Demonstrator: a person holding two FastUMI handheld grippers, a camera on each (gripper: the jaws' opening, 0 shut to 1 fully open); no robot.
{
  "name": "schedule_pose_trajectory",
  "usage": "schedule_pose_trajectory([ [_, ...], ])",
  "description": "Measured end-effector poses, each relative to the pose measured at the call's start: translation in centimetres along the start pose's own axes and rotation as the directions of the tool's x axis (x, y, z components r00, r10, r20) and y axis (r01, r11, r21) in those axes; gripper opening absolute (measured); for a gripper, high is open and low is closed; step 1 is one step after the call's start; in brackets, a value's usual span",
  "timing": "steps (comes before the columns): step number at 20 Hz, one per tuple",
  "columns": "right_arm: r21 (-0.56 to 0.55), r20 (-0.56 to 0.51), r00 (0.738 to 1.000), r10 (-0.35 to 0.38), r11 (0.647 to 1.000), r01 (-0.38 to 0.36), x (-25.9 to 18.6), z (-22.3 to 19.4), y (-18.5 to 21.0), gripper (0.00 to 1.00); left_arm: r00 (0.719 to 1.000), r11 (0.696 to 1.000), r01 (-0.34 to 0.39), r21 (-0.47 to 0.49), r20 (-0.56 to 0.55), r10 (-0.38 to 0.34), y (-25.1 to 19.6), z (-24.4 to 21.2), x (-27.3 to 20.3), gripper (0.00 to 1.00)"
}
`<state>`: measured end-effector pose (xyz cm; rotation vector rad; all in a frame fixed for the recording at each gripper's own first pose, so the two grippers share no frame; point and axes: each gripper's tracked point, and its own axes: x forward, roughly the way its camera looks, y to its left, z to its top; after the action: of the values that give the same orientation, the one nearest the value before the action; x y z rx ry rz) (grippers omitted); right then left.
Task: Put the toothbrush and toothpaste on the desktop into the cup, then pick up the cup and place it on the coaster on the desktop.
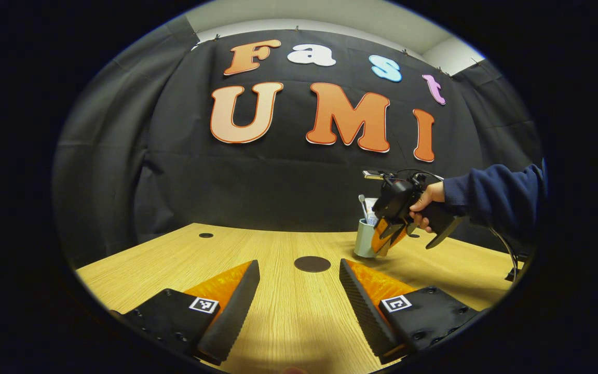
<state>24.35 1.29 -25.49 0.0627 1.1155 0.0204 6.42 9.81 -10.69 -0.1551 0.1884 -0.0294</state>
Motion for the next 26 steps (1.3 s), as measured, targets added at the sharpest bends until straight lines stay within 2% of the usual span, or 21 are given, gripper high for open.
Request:
schedule_pose_trajectory([
  [6,-0.077,-0.001,0.999,0.047,0.996,-0.047,0.4,-0.1,0.3,0.24,1.000,1.000,0.007,0.004,-0.009,-0.007,0.0,-0.2,-0.2,0.98],
  [15,-0.186,0.014,0.993,0.120,0.976,-0.116,1.6,0.4,-0.1,0.24,1.000,1.000,-0.023,-0.017,0.006,0.023,-0.2,-0.5,-0.3,0.98],
  [26,-0.224,-0.044,0.993,0.108,0.968,-0.115,1.1,0.3,-0.2,0.24,0.996,0.995,-0.088,-0.050,-0.007,0.088,0.5,0.1,-0.9,0.98],
])
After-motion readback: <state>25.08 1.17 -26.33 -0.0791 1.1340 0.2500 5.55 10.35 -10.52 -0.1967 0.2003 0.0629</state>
